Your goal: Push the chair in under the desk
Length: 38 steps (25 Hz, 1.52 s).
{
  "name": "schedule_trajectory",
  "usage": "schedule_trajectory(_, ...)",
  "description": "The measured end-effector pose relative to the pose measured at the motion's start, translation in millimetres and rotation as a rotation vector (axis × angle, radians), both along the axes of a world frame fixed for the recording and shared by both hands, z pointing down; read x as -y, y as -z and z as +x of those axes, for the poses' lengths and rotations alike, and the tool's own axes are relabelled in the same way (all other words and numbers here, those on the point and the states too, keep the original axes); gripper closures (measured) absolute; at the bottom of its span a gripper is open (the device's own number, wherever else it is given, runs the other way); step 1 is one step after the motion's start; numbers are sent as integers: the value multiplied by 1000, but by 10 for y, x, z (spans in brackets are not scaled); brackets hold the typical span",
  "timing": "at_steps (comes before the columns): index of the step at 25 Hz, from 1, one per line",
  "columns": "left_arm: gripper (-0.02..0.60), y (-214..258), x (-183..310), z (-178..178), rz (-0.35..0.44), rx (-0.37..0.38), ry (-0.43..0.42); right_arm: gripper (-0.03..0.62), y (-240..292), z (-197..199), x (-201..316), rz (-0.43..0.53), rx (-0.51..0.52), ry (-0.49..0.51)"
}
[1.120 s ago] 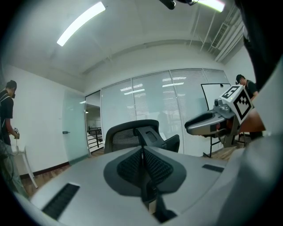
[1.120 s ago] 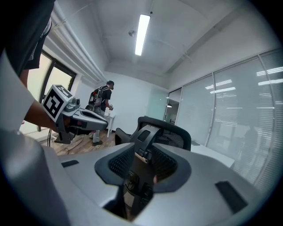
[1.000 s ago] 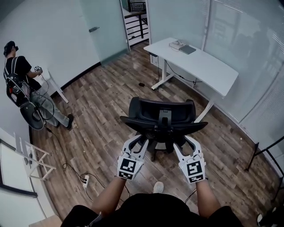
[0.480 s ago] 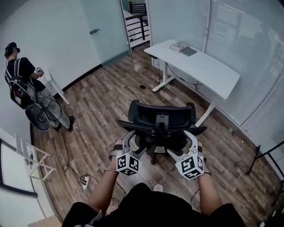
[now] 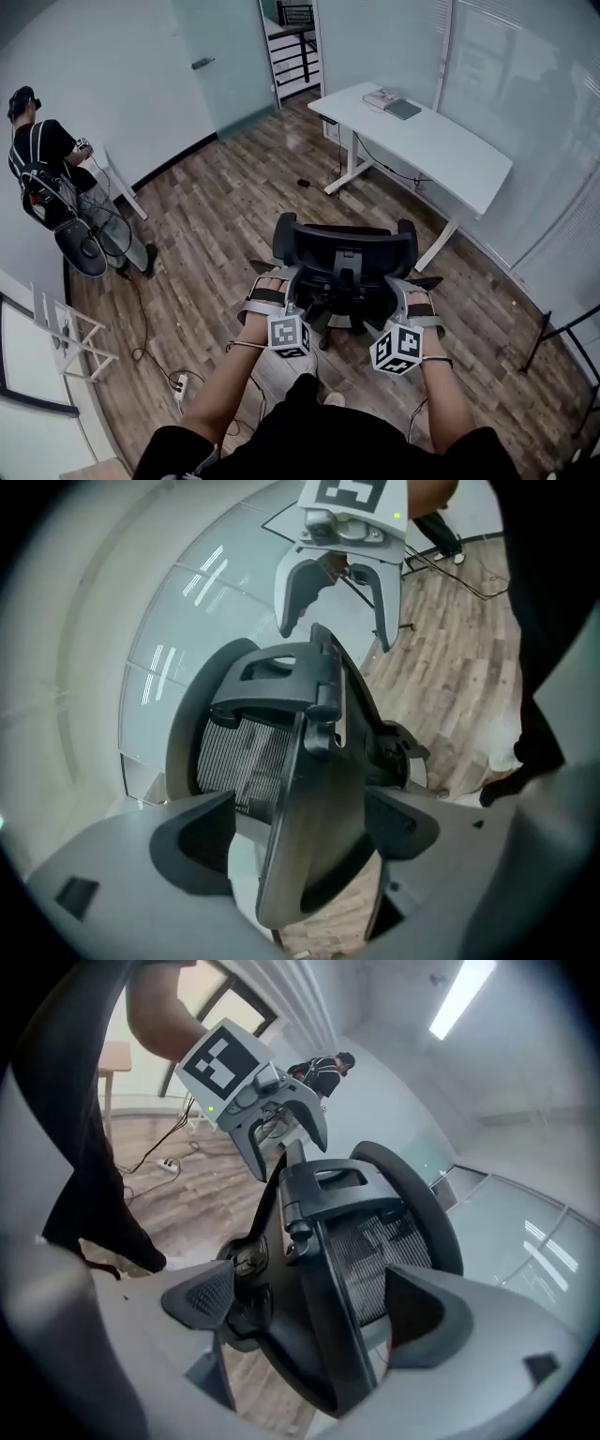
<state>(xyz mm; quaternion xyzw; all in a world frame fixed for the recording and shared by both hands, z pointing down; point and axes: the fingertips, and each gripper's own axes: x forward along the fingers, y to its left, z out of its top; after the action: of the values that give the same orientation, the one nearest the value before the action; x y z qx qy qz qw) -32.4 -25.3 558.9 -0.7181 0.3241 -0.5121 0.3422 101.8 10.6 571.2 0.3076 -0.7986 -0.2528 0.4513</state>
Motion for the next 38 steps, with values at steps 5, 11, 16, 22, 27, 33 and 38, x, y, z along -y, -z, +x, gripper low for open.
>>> schedule_trajectory(5, 150, -114, 182, 45, -10, 59, -4, 105, -154, 36, 195, 26, -166, 24)
schedule_trajectory(11, 152, -203, 351, 87, -26, 83, -11, 106, -383, 39, 328, -27, -251, 46)
schedule_trajectory(16, 152, -271, 443, 59, -31, 116, -19, 111, -433, -54, 444, -29, -294, 57)
schedule_trajectory(22, 152, -463, 577, -44, -28, 165, -29, 187, -526, -51, 547, -20, -316, 47)
schedule_trajectory(27, 165, -415, 605, 16, -25, 129, -37, 216, -585, 5, 609, 0, -361, 41)
schedule_trajectory(33, 255, -362, 643, 26, 2, 151, -45, 312, -518, 84, 744, 114, -467, 4)
schedule_trajectory(38, 277, -401, 689, 12, -19, 147, -37, 372, -518, 77, 793, 141, -475, -5)
